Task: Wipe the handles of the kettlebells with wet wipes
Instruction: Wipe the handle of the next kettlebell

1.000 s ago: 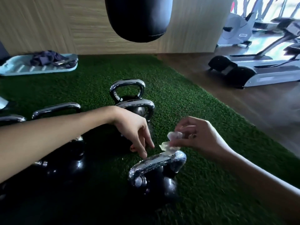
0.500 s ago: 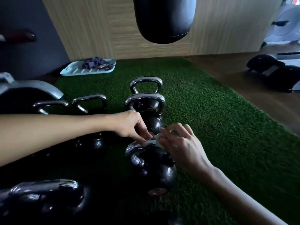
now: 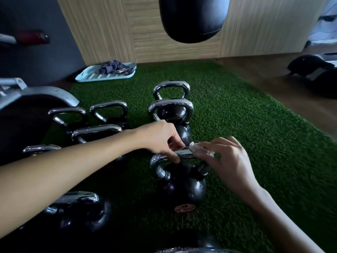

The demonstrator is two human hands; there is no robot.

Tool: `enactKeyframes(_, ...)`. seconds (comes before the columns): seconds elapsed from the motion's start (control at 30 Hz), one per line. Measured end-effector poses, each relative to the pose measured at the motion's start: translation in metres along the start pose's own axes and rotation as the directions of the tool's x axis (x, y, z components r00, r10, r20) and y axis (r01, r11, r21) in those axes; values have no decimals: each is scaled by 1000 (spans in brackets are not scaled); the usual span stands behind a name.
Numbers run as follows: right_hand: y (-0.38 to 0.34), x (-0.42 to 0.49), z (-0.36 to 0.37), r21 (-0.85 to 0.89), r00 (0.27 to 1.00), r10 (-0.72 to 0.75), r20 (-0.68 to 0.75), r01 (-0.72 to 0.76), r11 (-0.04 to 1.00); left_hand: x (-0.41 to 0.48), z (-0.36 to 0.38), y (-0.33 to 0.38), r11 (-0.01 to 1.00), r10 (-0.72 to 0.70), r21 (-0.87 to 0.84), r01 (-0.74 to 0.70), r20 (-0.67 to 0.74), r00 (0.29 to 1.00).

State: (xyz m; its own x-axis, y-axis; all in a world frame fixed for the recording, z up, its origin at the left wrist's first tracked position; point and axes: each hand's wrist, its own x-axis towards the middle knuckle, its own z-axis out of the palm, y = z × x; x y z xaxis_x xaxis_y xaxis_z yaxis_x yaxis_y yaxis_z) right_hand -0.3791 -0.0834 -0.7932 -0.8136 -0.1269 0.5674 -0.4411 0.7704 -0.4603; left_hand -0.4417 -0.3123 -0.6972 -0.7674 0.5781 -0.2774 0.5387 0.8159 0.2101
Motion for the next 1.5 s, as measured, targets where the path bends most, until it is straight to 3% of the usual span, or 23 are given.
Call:
enactKeyframes(0.17,-1,-4,3,86,997,76,-18,-74,993,-5,15,1,999,11,48,-10,-28,1000)
enactKeyframes(0.37,-5,-6,6,107,997,78,24,-80,991,-35,31,-18,996,-33,-86,21,-136,990)
enactKeyframes(0.5,-11,-8,9,183,995,98,3,-96,978,-54,40,-38,962,-57,-274,4,-185,981)
enactKeyframes(0.63,-30,3,20,174,999,30,18,-33,984,-59,48,-59,970,-94,-239,46,-191,977)
enactKeyframes(0.73,-18,-3,21,228,992,127,22,-129,965,-56,51,-73,969,-71,-244,25,-184,980)
enactKeyframes(0.93,11,-39,44,308,908,369,196,-415,856,-57,49,-69,962,-70,-271,18,-186,980)
enactKeyframes(1.03,9,-40,44,388,881,424,211,-473,791,-55,49,-69,960,-63,-281,10,-179,982)
enactKeyframes(1.2,8,-37,38,487,873,461,159,-476,732,-46,44,-59,971,-55,-238,11,-177,983)
enactKeyframes(1.4,24,-41,11,372,814,529,240,-580,724,-18,35,-21,997,-23,-76,6,-219,975)
enactKeyframes(1.5,22,-38,-16,415,811,571,125,-566,712,-16,34,-9,1000,1,30,7,-257,966)
